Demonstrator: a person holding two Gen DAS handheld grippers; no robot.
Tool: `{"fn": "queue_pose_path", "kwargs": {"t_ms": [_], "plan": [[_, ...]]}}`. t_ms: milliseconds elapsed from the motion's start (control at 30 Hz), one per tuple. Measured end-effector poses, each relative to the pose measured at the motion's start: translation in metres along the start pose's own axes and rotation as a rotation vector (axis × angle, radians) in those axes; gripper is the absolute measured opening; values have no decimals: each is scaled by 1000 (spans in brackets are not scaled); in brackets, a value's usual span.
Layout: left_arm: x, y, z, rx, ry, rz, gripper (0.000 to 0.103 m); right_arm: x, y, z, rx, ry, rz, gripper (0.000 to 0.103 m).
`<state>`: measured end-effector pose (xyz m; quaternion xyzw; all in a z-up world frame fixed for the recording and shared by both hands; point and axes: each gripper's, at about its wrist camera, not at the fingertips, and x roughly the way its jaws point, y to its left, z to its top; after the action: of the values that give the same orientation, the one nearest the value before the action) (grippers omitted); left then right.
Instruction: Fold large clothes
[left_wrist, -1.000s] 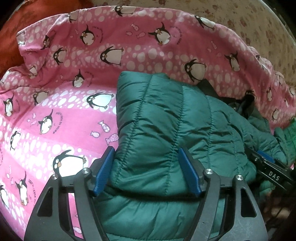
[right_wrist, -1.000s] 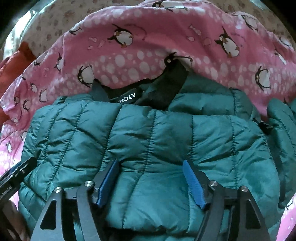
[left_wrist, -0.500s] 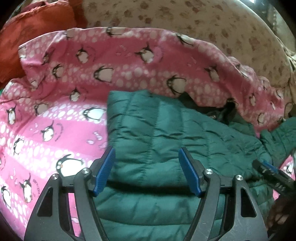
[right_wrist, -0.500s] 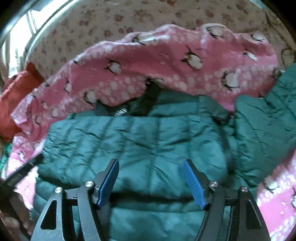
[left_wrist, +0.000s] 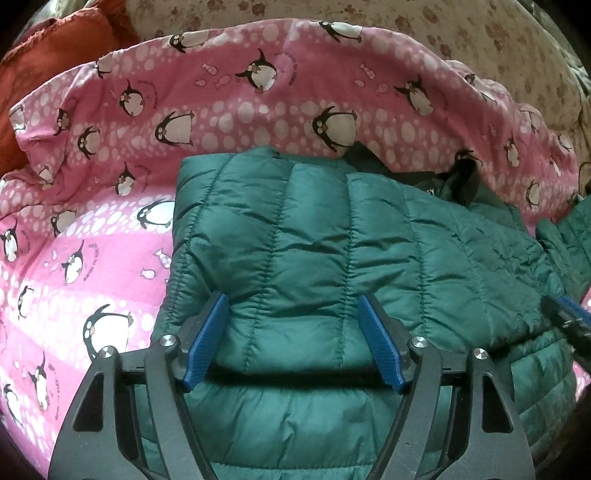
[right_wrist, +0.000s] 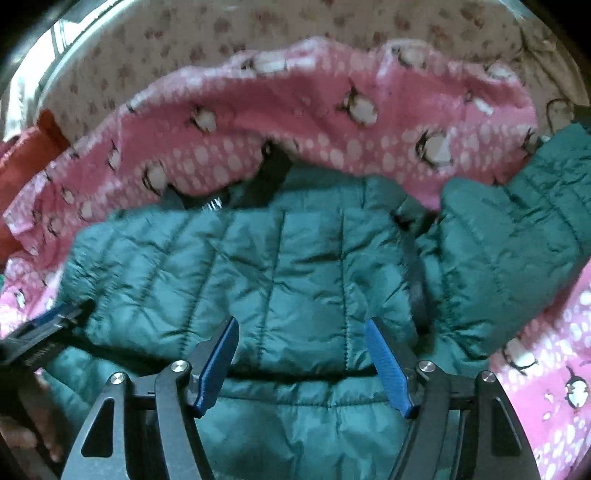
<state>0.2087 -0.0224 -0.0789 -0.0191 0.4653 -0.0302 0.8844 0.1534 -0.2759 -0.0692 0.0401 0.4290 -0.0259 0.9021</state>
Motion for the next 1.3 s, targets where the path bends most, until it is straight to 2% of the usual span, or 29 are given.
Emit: {"fn": "queue_pose_path", "kwargs": {"t_ms": [100, 333, 500, 667, 833, 967, 1300], "plan": [[0, -1, -1, 3, -2, 5, 74, -7, 4, 4, -13, -26, -6, 69], [3, -2, -4, 18, -12, -7, 79, 37, -2, -6, 12, 73, -24, 70], [3, -3, -5, 13, -14, -10, 79, 38, -4, -8, 22, 56, -19, 70], [-11, 0, -8, -18, -8, -29, 79, 13, -11, -8, 52, 27, 26, 69], [-34, -1, -14, -45, -29, -77, 79, -14, -18, -10, 55, 0, 34, 69], [-52, -7, -19, -47, -47, -110, 79, -30, -27, -12, 60, -27, 24, 69], [-87, -26, -29, -13, -96, -119, 79, -57, -53, -17, 77, -55, -10, 69]]}}
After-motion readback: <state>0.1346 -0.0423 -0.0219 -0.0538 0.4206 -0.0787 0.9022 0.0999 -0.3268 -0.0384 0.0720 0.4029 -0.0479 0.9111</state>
